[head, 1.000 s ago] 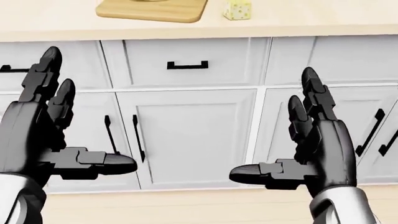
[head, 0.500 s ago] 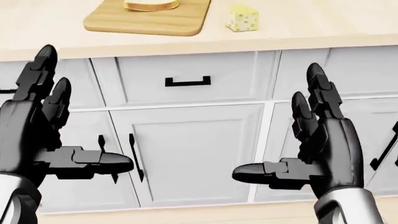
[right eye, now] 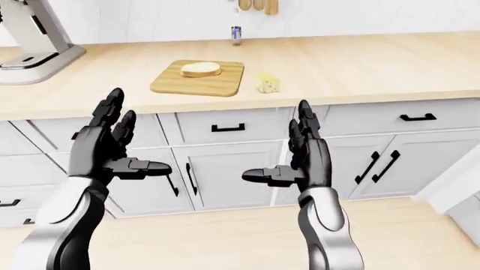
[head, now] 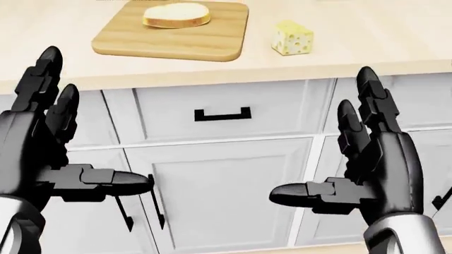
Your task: Pick up the wedge of cheese and place it on the slice of bread to prepare a simple cheese on bread dish.
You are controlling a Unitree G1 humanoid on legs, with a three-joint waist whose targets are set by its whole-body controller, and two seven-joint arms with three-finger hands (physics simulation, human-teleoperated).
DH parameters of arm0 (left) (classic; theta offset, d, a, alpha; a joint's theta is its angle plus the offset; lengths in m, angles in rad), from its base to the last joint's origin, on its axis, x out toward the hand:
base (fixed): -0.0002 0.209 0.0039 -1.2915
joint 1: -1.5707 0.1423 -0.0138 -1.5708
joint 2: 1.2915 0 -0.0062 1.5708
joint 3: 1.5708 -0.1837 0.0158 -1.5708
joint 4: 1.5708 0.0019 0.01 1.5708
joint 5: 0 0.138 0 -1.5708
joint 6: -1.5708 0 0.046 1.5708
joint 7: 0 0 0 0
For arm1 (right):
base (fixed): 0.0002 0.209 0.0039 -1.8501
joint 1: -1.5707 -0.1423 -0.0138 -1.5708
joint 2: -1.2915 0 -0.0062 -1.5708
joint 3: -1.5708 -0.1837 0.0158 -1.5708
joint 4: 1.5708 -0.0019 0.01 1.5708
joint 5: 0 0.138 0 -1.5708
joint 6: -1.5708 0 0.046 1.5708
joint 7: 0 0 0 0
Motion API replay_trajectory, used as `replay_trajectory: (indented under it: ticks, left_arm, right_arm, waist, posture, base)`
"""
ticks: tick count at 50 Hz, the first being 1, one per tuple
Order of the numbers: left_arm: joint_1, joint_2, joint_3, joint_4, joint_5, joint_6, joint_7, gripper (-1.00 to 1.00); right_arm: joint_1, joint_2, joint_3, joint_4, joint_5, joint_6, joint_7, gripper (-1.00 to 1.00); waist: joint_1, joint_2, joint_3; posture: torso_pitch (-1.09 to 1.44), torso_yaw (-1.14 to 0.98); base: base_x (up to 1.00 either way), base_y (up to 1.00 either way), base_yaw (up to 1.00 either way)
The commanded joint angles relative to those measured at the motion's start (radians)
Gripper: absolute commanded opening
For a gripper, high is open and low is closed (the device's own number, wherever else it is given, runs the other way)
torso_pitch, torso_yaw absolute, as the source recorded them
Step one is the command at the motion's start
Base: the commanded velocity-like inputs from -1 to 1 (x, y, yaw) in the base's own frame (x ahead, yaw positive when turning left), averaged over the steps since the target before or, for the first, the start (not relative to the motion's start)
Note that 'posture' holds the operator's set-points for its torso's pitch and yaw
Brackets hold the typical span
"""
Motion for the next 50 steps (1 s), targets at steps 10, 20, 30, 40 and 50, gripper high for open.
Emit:
replay_trajectory:
  ticks: [10,20,30,40,50]
  left_arm:
    - [-0.034,0.005,-0.006,-0.039,-0.009,-0.024,-0.003,1.0]
    - [-0.04,0.006,-0.006,-0.042,-0.01,-0.016,-0.003,1.0]
    - [-0.036,0.006,-0.005,-0.041,-0.009,-0.022,-0.004,1.0]
    - [-0.037,0.004,-0.011,-0.038,-0.006,-0.022,-0.004,1.0]
    - [-0.027,0.001,-0.011,-0.038,-0.005,-0.03,-0.005,1.0]
  right_arm:
    - [-0.028,-0.01,-0.026,-0.082,0.017,-0.009,-0.016,1.0]
    - [-0.02,-0.011,-0.024,-0.085,0.022,-0.016,-0.021,1.0]
    - [-0.014,-0.012,-0.033,-0.089,0.028,-0.019,-0.02,1.0]
    - [-0.009,-0.013,-0.043,-0.082,0.038,-0.033,-0.021,1.0]
    - [-0.012,-0.014,-0.054,-0.103,0.066,-0.018,-0.041,1.0]
  waist:
    - [-0.009,-0.086,0.009]
    - [-0.009,0.012,0.007]
    - [0.005,-0.103,0.008]
    - [-0.016,-0.049,0.02]
    - [0.001,0.002,0.004]
  posture:
    - [0.0,0.0]
    - [0.0,0.0]
    - [0.0,0.0]
    - [0.0,0.0]
    - [0.0,0.0]
  base:
    - [0.0,0.09,0.0]
    - [0.09,0.0,0.0]
    - [0.15,0.03,0.0]
    - [0.18,0.09,0.0]
    - [0.2,0.04,0.0]
